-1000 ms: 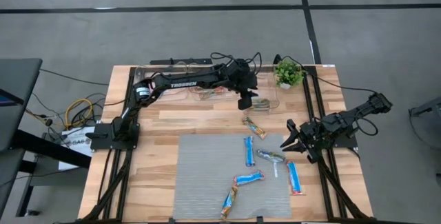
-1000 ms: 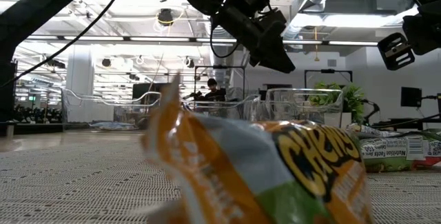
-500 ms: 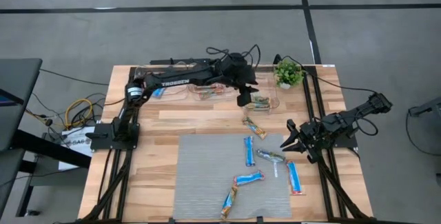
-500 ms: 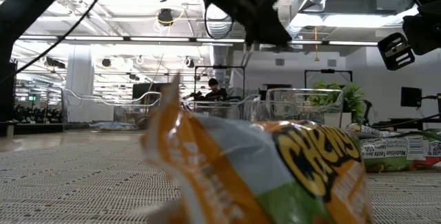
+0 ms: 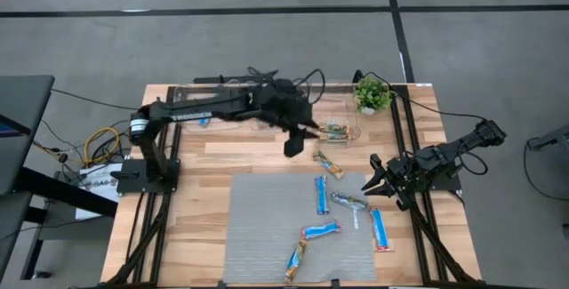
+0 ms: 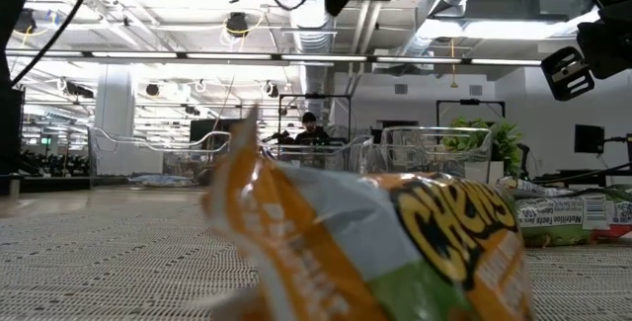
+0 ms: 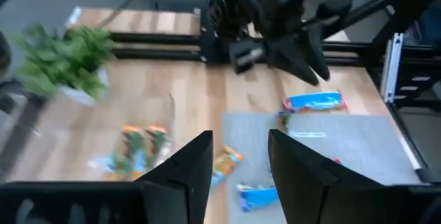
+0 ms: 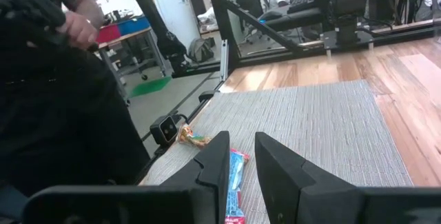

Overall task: Pick and place Granola Bars by type
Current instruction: Put the yellow granola bar into the right transparent bin

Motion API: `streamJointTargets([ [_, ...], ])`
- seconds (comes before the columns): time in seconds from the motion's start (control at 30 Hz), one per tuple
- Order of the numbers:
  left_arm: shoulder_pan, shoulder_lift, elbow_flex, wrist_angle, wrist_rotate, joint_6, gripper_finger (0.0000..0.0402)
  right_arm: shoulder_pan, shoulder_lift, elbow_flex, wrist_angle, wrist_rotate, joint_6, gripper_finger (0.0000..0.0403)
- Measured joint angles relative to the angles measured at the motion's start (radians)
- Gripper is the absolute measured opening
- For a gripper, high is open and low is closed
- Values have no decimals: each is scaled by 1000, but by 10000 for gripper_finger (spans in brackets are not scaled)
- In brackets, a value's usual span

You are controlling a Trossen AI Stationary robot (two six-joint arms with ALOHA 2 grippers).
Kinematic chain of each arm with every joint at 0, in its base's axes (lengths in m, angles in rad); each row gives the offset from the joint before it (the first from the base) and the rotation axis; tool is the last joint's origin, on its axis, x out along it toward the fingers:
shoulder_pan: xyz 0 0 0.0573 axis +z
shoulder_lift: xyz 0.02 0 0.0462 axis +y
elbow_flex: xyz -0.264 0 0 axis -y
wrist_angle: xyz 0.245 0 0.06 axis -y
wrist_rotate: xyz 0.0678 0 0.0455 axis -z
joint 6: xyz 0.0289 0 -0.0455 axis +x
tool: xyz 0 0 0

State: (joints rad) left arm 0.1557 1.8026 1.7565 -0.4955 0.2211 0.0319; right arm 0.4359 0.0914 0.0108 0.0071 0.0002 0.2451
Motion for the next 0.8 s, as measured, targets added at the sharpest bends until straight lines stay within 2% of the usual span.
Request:
streamJointTargets([
  [0.3,-91,-244,-641,453,-24,-291,132,0,0,0,0,0,0,62],
  [0.6,-187,-540,-1153,646,-33,-439,132,0,0,0,0,0,0,62],
  [0.8,-241,-791,-1397,708,-52,-499,132,0,0,0,0,0,0,62],
])
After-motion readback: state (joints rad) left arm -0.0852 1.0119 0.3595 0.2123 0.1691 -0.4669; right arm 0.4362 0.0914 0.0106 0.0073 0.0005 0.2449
